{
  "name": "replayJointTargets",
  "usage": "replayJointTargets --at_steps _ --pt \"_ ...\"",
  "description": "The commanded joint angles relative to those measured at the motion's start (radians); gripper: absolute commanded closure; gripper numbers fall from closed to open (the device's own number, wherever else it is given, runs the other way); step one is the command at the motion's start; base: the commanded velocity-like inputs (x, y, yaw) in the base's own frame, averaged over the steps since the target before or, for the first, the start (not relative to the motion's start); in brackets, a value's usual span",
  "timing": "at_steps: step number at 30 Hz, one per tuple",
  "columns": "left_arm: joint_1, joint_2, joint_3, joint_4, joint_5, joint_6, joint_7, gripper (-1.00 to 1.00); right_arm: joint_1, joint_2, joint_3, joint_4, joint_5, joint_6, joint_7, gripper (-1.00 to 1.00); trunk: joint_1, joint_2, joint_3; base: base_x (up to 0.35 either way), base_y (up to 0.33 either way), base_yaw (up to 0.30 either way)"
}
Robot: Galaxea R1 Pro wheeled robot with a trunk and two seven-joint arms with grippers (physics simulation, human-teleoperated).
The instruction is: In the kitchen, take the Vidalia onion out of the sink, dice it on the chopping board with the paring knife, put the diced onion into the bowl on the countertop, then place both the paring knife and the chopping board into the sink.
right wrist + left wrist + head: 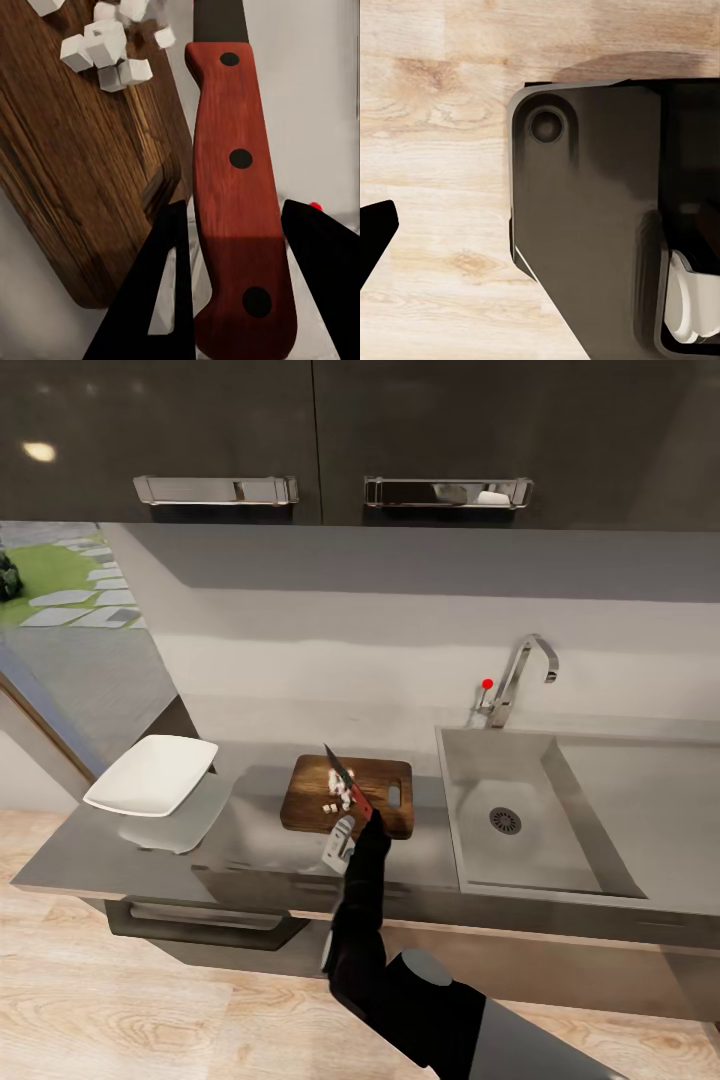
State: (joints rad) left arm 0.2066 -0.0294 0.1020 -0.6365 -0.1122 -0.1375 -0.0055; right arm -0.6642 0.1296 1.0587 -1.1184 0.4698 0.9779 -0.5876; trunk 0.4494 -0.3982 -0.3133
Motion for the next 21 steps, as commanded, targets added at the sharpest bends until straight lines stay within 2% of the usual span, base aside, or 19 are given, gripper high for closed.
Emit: replayJointTargets --at_steps 1,14,18,19,21 --pt "0.001 -0.001 0.005 -0.002 -0.011 -0.002 -0.001 -1.0 -0.002 0.001 0.003 0.014 -0.008 0.002 -0.008 1.0 0.001 -0.002 -0.002 0.0 0.0 0.0" --pt "0.001 -0.001 0.005 -0.002 -0.011 -0.002 -0.001 -1.0 -0.002 0.003 0.003 0.011 -0.006 0.002 -0.008 1.0 0.001 -0.002 -0.002 0.0 0.0 0.0" --pt "0.001 -0.001 0.005 -0.002 -0.011 -0.002 -0.001 -1.0 -0.002 0.005 -0.005 -0.037 -0.003 -0.003 -0.009 1.0 0.001 -0.002 -0.002 0.0 0.0 0.0" --pt "0.001 -0.001 0.005 -0.002 -0.011 -0.002 -0.001 -1.0 -0.002 0.002 -0.027 -0.097 -0.003 -0.004 -0.009 1.0 0.001 -0.002 -0.002 0.0 0.0 0.0" --pt "0.001 -0.001 0.005 -0.002 -0.011 -0.002 -0.001 -1.0 -0.002 -0.004 -0.121 -0.228 -0.006 -0.002 -0.008 1.0 0.001 -0.002 -0.002 0.0 0.0 0.0"
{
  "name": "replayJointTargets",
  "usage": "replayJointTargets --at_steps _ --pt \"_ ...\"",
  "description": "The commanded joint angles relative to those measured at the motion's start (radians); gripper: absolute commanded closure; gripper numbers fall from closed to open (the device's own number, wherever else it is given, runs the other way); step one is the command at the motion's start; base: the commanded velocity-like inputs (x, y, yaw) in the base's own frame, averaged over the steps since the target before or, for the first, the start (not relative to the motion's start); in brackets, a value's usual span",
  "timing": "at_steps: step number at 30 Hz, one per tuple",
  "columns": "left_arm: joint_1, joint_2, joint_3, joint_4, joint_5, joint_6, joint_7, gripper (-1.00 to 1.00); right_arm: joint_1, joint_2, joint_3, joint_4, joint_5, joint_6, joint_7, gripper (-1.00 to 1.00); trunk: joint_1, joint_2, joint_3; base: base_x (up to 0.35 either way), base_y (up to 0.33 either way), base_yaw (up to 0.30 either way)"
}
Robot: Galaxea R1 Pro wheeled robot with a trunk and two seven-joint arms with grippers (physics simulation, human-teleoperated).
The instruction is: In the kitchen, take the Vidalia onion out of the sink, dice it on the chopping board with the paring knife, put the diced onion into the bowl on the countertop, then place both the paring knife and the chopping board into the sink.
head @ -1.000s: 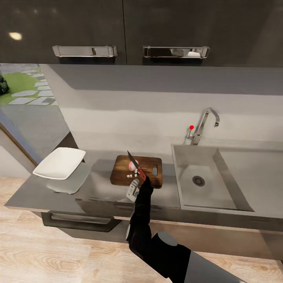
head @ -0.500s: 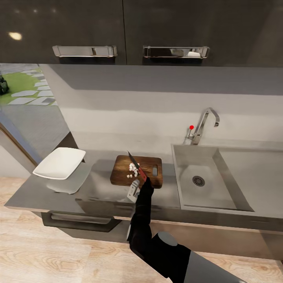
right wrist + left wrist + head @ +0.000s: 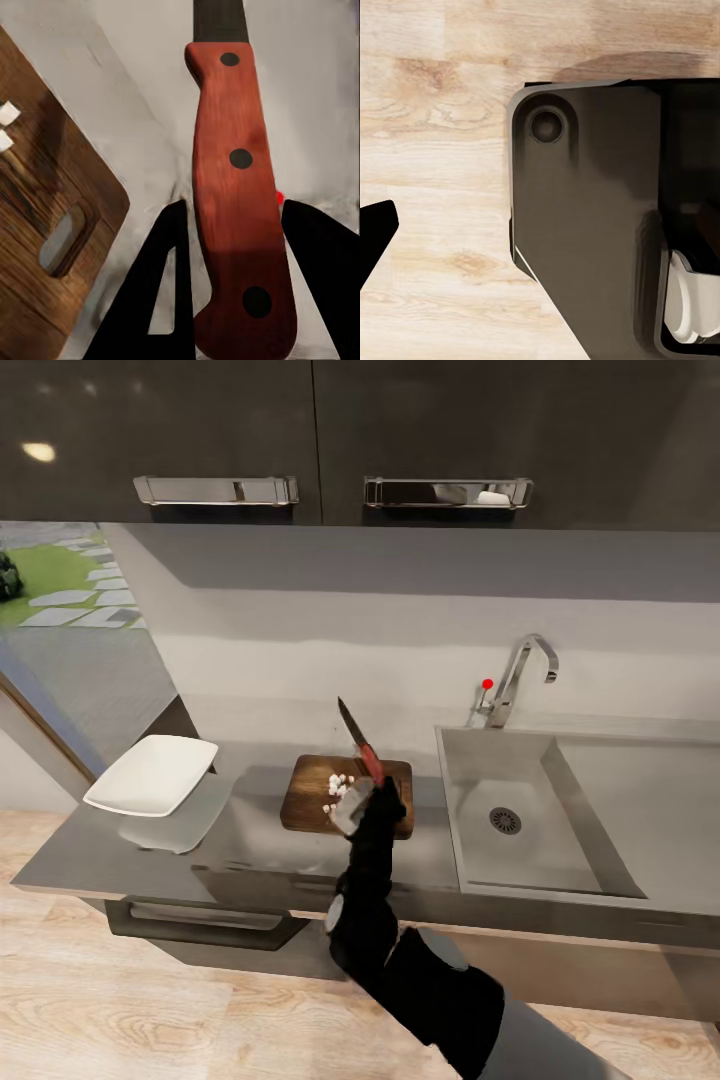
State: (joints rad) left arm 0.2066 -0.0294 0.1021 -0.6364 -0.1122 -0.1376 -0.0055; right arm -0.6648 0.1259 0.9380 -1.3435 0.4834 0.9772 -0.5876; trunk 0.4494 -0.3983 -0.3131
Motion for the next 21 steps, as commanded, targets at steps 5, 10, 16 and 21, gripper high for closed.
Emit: replayJointTargets --at_steps 5,10,16,21 --pt "0.0 -0.001 0.005 -0.002 -0.011 -0.002 -0.001 -1.0 -0.001 -0.005 -0.199 -0.223 -0.113 0.002 0.051 1.0 0.001 -0.002 -0.002 0.0 0.0 0.0" --pt "0.0 -0.001 0.005 -0.003 -0.011 -0.002 -0.001 -1.0 -0.001 -0.007 -0.571 -0.273 -0.265 0.001 0.233 1.0 0.001 -0.002 -0.002 0.0 0.0 0.0" --pt "0.0 -0.001 0.005 0.009 -0.011 -0.003 -0.001 -1.0 -0.001 -0.062 -1.026 -0.273 -0.278 0.003 0.548 1.0 0.001 -0.002 -0.002 0.0 0.0 0.0" --pt "0.0 -0.001 0.005 0.016 -0.011 -0.005 -0.001 -1.0 0.0 -0.175 -1.115 -0.251 -0.278 0.003 0.678 1.0 0.001 -0.002 -0.002 0.0 0.0 0.0"
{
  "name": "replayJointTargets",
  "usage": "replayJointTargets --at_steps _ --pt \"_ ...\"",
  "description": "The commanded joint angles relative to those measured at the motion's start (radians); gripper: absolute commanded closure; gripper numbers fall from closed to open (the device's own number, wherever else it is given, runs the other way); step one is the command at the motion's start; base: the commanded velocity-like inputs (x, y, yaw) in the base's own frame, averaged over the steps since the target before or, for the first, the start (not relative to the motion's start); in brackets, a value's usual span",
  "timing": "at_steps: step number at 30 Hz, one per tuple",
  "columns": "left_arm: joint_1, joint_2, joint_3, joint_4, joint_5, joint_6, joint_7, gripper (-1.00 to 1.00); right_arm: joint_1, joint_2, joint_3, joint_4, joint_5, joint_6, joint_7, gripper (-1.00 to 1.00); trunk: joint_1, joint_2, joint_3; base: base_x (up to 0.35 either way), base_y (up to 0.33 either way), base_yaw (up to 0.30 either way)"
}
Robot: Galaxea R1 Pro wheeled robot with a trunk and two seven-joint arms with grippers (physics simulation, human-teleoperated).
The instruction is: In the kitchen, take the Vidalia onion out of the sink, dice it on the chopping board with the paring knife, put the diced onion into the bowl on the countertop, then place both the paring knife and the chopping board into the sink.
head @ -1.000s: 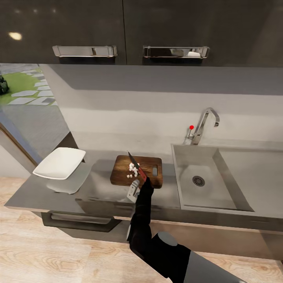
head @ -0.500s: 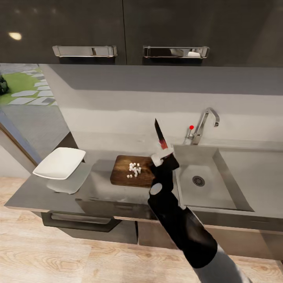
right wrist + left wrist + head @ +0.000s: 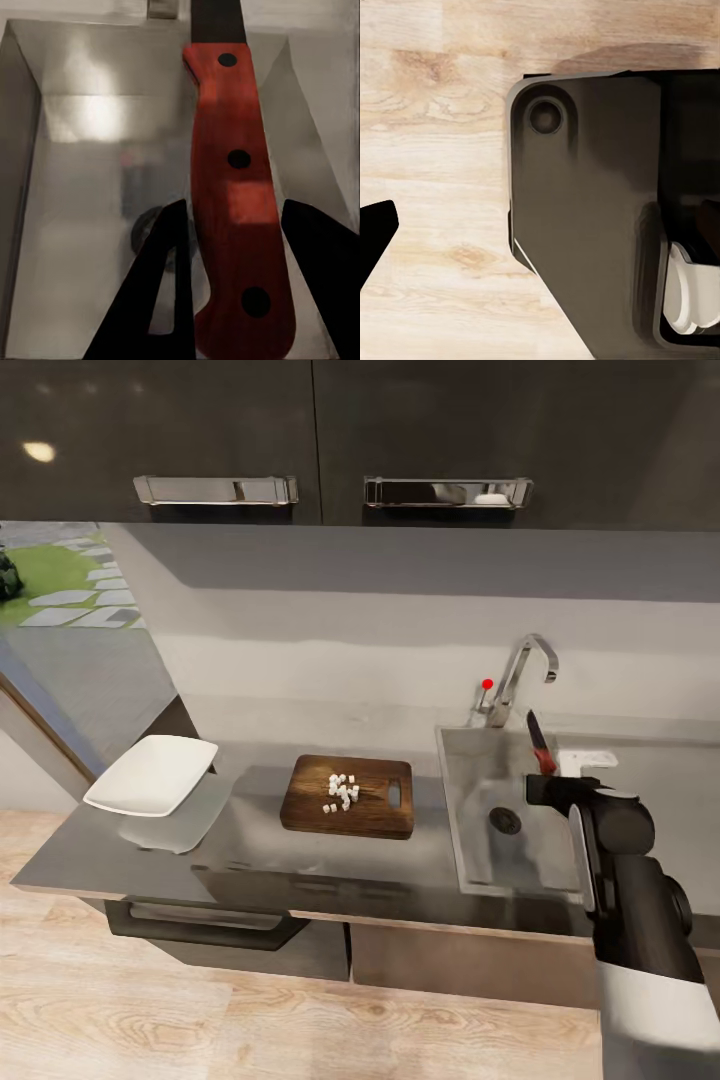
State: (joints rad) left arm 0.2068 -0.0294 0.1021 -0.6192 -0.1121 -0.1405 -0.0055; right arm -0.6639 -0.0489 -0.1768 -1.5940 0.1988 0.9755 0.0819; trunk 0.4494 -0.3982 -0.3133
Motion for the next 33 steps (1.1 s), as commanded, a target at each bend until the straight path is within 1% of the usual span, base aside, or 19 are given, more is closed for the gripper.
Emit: replayJointTargets --at_steps 1,2,5,6,8,9,11,12,13,19,29,33 --pt "0.0 -0.001 0.005 -0.003 -0.011 -0.002 -0.001 -1.0 0.0 -0.005 -0.01 0.007 0.007 0.004 0.014 1.0 0.001 -0.002 -0.002 0.0 0.0 0.0" --pt "0.0 -0.001 0.005 -0.005 -0.011 -0.002 -0.001 -1.0 0.001 -0.008 -0.019 0.036 0.007 0.002 0.02 1.0 0.001 -0.002 -0.002 0.0 0.0 0.0" --pt "0.0 -0.001 0.005 -0.006 -0.011 -0.002 -0.001 -1.0 0.001 -0.009 -0.025 0.1 0.007 -0.004 0.034 1.0 0.001 -0.002 -0.002 0.0 0.0 0.0" --pt "0.0 -0.001 0.005 -0.007 -0.011 -0.002 -0.001 -1.0 0.001 -0.009 -0.026 0.143 0.007 -0.017 0.038 1.0 0.001 -0.002 -0.002 0.0 0.0 0.0" --pt "0.0 -0.002 0.005 -0.008 -0.011 -0.002 -0.001 -1.0 0.001 -0.009 -0.026 0.228 0.007 -0.079 0.04 1.0 0.001 -0.002 -0.002 0.0 0.0 0.0" --pt "0.0 -0.002 0.005 -0.008 -0.011 -0.002 -0.001 -1.0 0.001 -0.009 -0.026 0.291 0.007 -0.138 0.04 1.0 0.001 -0.002 -0.002 0.0 0.0 0.0" --pt "0.0 -0.002 0.005 -0.008 -0.011 -0.002 -0.001 -1.0 0.001 -0.009 -0.027 0.376 0.007 -0.234 0.041 1.0 0.001 -0.002 -0.002 0.0 0.0 0.0" --pt "0.0 -0.002 0.005 -0.008 -0.011 -0.002 -0.001 -1.0 0.001 -0.009 -0.026 0.403 0.007 -0.268 0.041 1.0 0.001 -0.002 -0.002 0.0 0.0 0.0" --pt "0.0 -0.002 0.005 -0.008 -0.011 -0.002 -0.001 -1.0 0.001 -0.009 -0.026 0.417 0.007 -0.286 0.041 1.0 0.001 -0.002 -0.002 0.0 0.0 0.0" --pt "0.0 -0.002 0.005 -0.008 -0.011 -0.002 -0.001 -1.0 0.001 -0.007 -0.026 0.453 0.005 -0.303 0.039 1.0 0.001 -0.002 -0.004 0.0 0.0 0.0" --pt "0.0 -0.002 0.005 -0.005 -0.011 -0.002 -0.001 -1.0 0.001 -0.006 -0.027 0.514 0.004 -0.305 0.041 1.0 0.001 -0.002 -0.02 0.0 0.0 0.0" --pt "0.0 -0.002 0.005 -0.005 -0.011 -0.002 -0.001 -1.0 0.001 -0.006 -0.027 0.521 0.004 -0.305 0.041 1.0 0.001 -0.002 -0.026 0.0 0.0 0.0"
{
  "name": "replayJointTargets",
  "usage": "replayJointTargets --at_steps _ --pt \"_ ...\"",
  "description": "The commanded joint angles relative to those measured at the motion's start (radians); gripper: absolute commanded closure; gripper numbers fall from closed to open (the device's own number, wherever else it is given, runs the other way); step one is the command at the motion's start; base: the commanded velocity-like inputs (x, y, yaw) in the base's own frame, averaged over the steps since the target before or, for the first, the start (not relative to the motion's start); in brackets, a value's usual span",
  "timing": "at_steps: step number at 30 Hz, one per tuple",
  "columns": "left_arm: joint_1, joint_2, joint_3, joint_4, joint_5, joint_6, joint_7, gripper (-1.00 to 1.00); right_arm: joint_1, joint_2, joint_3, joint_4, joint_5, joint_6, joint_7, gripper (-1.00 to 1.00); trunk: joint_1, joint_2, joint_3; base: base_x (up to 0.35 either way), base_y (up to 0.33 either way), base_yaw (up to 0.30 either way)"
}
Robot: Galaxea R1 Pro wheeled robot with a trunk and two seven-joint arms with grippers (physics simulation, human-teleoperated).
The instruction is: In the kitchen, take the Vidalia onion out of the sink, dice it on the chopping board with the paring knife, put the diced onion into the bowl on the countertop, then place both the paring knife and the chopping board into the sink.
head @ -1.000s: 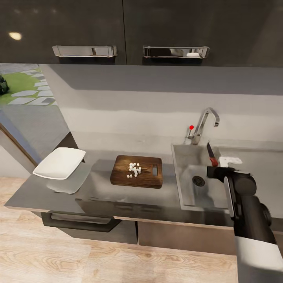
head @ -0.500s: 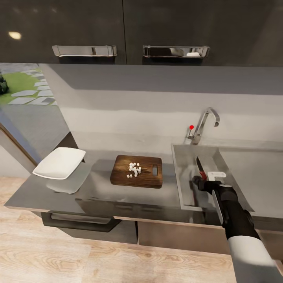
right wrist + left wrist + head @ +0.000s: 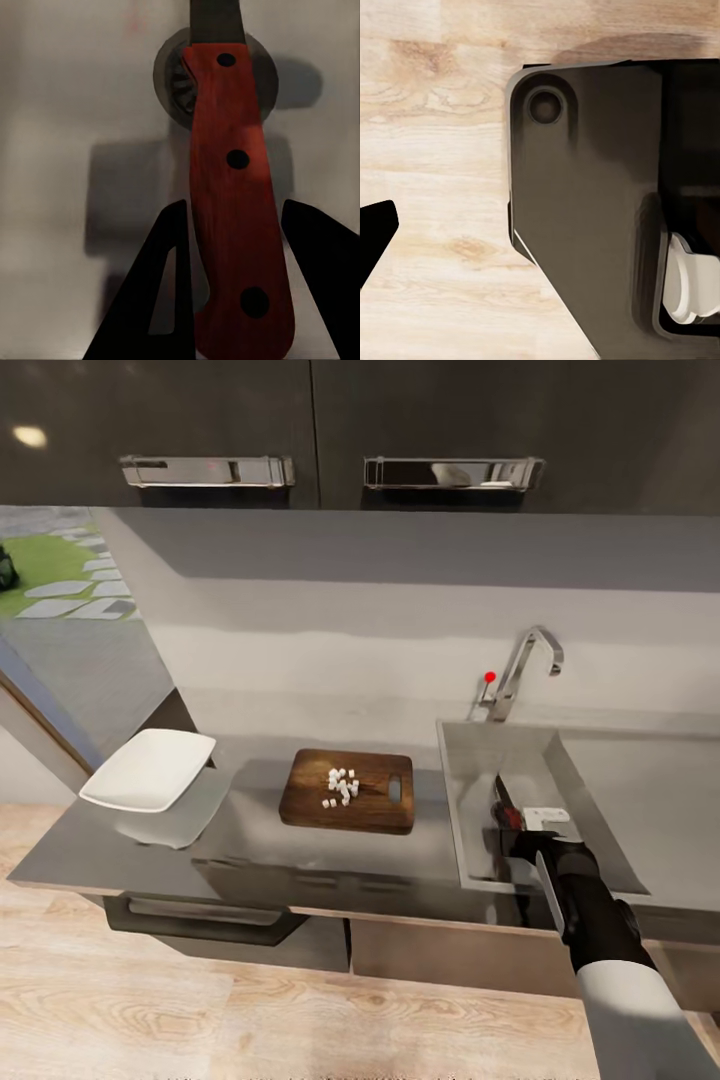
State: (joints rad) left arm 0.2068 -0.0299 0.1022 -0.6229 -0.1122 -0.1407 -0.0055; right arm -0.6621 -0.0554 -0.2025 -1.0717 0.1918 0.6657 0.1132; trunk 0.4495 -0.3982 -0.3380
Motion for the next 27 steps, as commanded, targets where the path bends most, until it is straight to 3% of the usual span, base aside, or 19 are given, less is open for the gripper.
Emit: replayJointTargets --at_steps 1,3,4,9,16,21,25,27 --pt "0.0 -0.001 0.005 -0.001 -0.011 -0.002 -0.001 -1.0 -0.001 0.0 -0.001 -0.001 0.011 0.005 0.009 1.0 0.001 -0.002 -0.003 0.0 0.0 0.0" --pt "0.0 -0.001 0.005 -0.001 -0.011 -0.002 -0.001 -1.0 -0.001 0.0 -0.001 -0.001 0.011 0.005 0.009 1.0 0.001 -0.002 -0.005 0.0 0.0 0.0" --pt "0.0 -0.001 0.005 -0.001 -0.011 -0.002 -0.001 -1.0 -0.001 0.0 -0.001 -0.001 0.011 0.005 0.009 -1.0 0.001 -0.002 -0.005 0.0 0.0 0.0" --pt "0.0 -0.001 0.005 0.0 -0.011 -0.002 -0.001 -1.0 -0.001 0.0 -0.065 -0.001 0.01 0.0 0.011 -1.0 0.001 -0.002 -0.006 0.0 0.0 0.0" --pt "0.0 -0.002 0.004 0.003 -0.011 -0.002 -0.001 -1.0 -0.001 0.001 -0.08 -0.027 0.009 -0.001 0.009 -1.0 0.001 -0.002 -0.006 0.0 0.0 0.0" --pt "0.0 -0.002 0.005 0.003 -0.011 -0.002 -0.001 -1.0 -0.001 0.01 -0.077 -0.222 0.009 0.022 0.018 -1.0 0.001 -0.002 -0.006 0.0 0.0 0.0" --pt "0.0 -0.002 0.005 -0.002 -0.011 -0.002 -0.001 -1.0 0.002 0.051 -0.078 -0.432 0.01 0.159 0.036 -1.0 0.001 -0.002 -0.006 0.0 0.0 0.0" --pt "0.0 -0.002 0.005 -0.003 -0.011 -0.002 -0.001 -1.0 0.004 0.07 -0.077 -0.493 0.011 0.201 0.039 -1.0 0.001 -0.002 -0.006 0.0 0.0 0.0"
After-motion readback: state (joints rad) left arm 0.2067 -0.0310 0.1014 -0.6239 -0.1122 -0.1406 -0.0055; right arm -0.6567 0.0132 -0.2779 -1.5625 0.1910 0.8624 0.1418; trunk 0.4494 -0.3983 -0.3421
